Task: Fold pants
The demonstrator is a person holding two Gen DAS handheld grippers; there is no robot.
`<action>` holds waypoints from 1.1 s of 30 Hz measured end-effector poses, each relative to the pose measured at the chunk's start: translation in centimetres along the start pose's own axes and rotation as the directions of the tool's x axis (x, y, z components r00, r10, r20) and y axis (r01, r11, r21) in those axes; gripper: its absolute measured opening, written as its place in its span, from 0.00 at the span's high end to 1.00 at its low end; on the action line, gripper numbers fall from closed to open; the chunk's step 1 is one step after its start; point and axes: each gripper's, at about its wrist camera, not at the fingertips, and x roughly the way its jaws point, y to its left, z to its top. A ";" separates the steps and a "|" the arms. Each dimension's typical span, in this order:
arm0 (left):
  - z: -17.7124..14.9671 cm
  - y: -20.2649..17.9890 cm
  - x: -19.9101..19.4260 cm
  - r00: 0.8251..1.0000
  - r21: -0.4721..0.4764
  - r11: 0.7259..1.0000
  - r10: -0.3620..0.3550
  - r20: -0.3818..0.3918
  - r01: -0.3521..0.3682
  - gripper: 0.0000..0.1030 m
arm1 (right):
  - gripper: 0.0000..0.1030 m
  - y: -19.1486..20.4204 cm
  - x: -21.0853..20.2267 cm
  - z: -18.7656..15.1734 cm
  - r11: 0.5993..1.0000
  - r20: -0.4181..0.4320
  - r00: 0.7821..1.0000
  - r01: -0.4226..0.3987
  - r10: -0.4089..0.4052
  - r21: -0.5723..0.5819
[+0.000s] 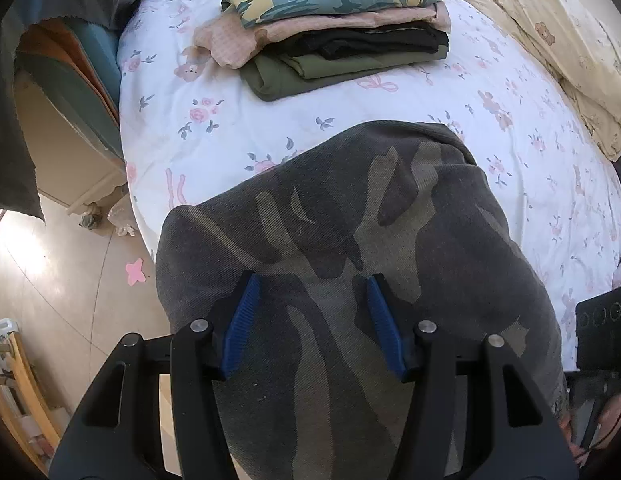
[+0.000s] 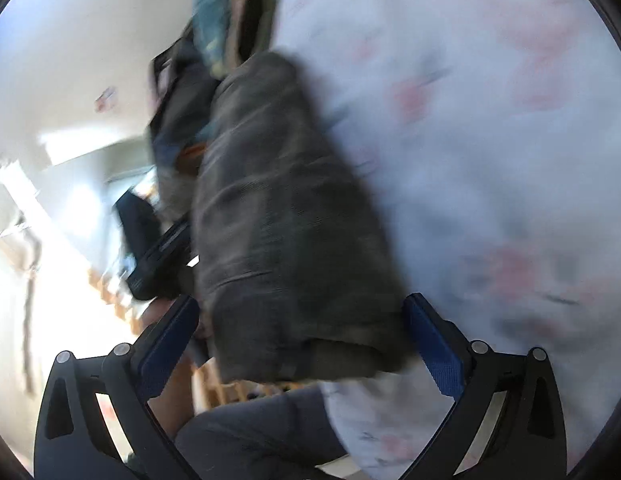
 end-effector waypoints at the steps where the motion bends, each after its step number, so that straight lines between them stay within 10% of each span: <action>1: -0.1 -0.1 0.0 1.000 0.003 1.000 0.005 0.002 -0.005 0.49 | 0.00 0.3 0.6 -0.2 1.000 -0.012 1.000 0.024 -0.025 -0.017; 8: 0.3 -0.1 0.3 1.000 0.002 1.000 0.016 -0.017 -0.016 0.49 | 0.00 0.6 3.6 0.6 0.990 -0.044 0.990 0.131 -0.134 -0.059; 13: 0.2 -0.2 0.7 0.998 0.006 0.999 0.049 -0.028 -0.049 0.49 | 0.39 3.7 4.4 0.3 0.961 -0.044 0.976 0.203 -0.214 -0.186; 19: -0.7 -1.2 -0.3 0.999 0.016 0.999 0.035 -0.023 -0.035 0.48 | 0.58 6.1 2.4 0.5 0.954 -0.015 0.975 0.214 -0.222 -0.210; 24: -1.5 -1.9 -0.6 0.993 -0.067 0.995 -0.075 -0.093 0.069 0.48 | 0.66 9.1 -1.3 2.4 0.933 -0.025 0.978 0.188 -0.205 -0.308; 33: -1.5 -10.8 -0.3 0.922 0.054 0.942 -0.311 -0.231 0.331 0.48 | 0.73 10.0 -10.0 14.8 0.862 0.040 0.929 0.357 -0.369 -0.360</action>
